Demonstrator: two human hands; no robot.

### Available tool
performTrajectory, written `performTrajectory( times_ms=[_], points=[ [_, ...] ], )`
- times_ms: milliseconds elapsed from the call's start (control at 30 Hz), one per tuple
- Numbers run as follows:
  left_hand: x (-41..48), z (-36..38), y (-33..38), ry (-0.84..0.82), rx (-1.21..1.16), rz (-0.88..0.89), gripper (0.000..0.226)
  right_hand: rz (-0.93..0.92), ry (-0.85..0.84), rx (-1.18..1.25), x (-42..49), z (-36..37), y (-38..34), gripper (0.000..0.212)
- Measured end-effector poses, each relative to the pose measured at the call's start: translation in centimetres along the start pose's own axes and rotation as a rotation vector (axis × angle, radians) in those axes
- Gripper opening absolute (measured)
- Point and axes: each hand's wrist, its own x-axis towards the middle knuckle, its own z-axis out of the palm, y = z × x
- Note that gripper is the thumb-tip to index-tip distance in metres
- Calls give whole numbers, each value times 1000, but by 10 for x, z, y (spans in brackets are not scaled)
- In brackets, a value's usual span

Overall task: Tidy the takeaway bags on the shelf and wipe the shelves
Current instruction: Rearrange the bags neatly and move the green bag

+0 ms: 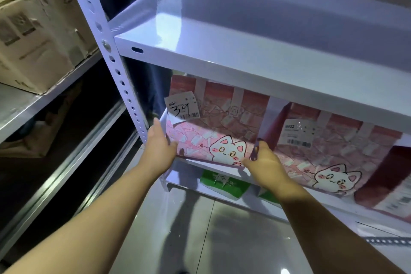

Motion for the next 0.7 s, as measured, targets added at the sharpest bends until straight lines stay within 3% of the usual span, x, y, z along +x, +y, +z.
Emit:
performTrajectory(
  times_ms=[100,233,400,700],
  points=[
    [11,7,-6,-38,-39,-6,35,43,-18,-21,9,6,-5,57],
    [10,11,-16,3,-57,-2,32,88,19,-8,10,8,1,27],
    [-12,4,-24,76,1,-30,19,14,116,10,-13,6,20,8],
    [-99,-30,-27,134,63,-46,13,-93,26,-44,-90,-5,36,19]
  ],
)
